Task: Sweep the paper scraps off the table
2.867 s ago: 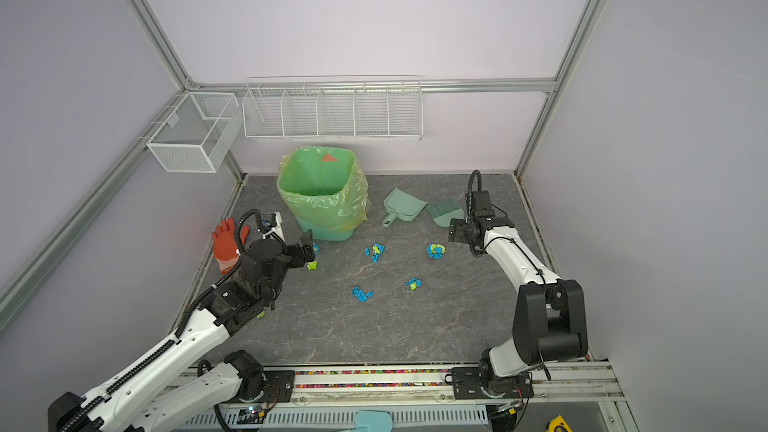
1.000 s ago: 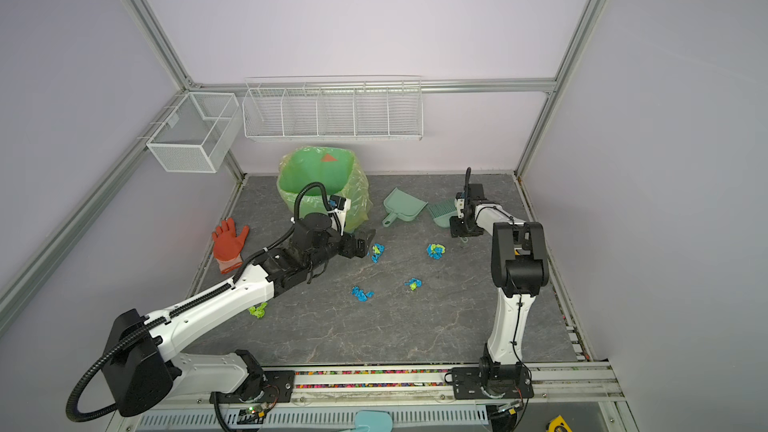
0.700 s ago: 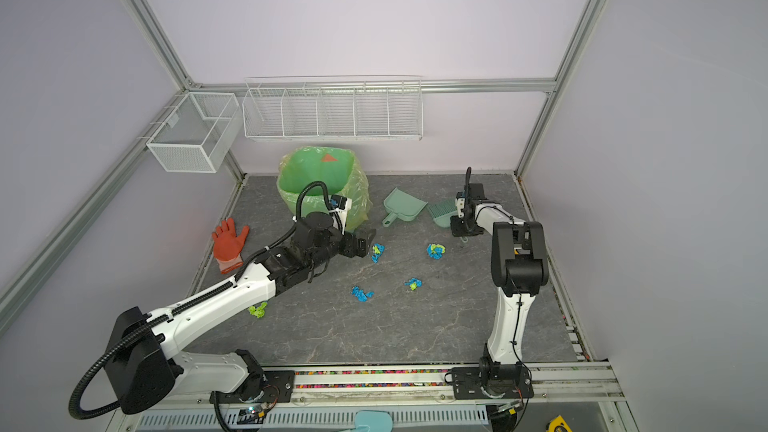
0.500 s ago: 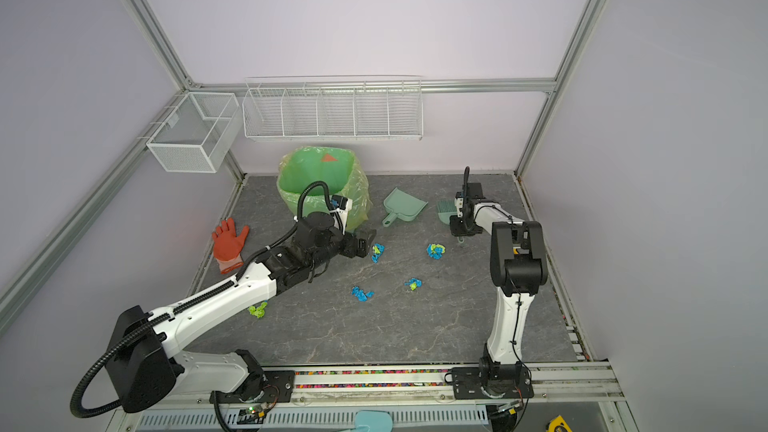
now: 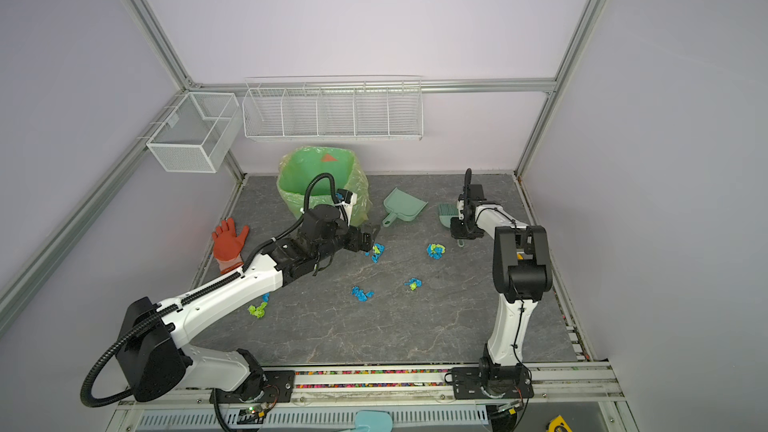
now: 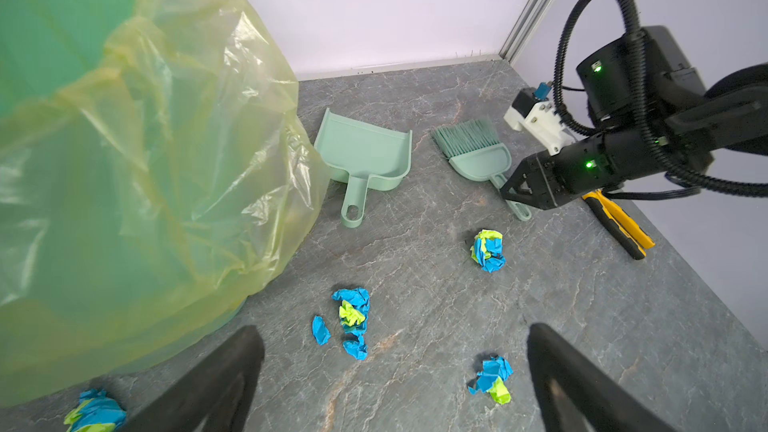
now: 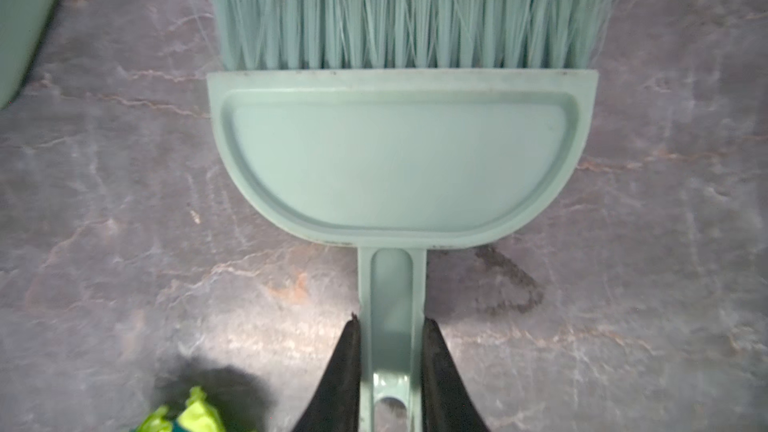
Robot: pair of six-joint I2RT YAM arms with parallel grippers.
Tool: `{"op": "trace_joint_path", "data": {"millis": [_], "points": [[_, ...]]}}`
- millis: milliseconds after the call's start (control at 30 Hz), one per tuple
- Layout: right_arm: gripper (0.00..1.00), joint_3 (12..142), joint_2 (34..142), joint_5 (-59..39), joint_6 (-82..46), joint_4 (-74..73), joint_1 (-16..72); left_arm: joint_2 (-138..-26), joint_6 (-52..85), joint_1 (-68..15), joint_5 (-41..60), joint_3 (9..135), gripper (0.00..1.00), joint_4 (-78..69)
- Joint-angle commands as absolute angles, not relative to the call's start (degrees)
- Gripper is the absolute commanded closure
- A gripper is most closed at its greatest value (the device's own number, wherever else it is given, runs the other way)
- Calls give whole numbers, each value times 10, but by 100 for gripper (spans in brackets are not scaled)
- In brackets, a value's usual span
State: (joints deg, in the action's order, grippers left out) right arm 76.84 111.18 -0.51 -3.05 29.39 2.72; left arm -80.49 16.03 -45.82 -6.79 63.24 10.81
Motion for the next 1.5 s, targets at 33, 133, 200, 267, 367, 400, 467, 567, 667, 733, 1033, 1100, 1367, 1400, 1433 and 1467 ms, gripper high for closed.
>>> {"op": "trace_joint_path", "data": {"millis": [33,133,200,267,367,400,467,567,667,733,1033,1100,1367,1400,1433,1467], "points": [[93,744,1046,-30,-58,298,25,-818,137,-460,-85,683,1,146],[93,726,1012,-37,-68,297,25,-828,137,-460,-73,693,1,148],[93,708,985,-40,-83,291,25,-836,144,-460,-57,702,1,148],[93,686,959,-40,-93,288,30,-846,156,-460,-43,718,1,156],[93,650,919,-40,-107,279,38,-860,173,-460,-18,744,1,165],[93,638,904,-40,-112,278,42,-864,178,-460,-10,751,1,167],[93,617,878,-39,-120,276,50,-870,186,-459,1,763,1,165],[93,589,838,-33,-127,274,69,-879,204,-458,19,772,1,152],[93,564,797,-27,-136,277,82,-891,229,-452,49,777,1,134],[93,549,770,-29,-141,277,86,-903,245,-449,69,784,1,127],[93,475,653,-59,-162,262,98,-953,304,-446,160,804,0,55],[93,463,636,-64,-171,253,103,-968,323,-446,191,809,1,34],[93,443,597,-65,-194,238,143,-992,393,-446,243,768,20,-79],[93,441,592,-61,-195,234,149,-997,400,-446,249,768,22,-87],[93,441,588,-56,-197,233,154,-1001,407,-446,254,769,23,-93],[93,441,584,-49,-198,234,158,-1007,414,-446,259,770,25,-98]]}}
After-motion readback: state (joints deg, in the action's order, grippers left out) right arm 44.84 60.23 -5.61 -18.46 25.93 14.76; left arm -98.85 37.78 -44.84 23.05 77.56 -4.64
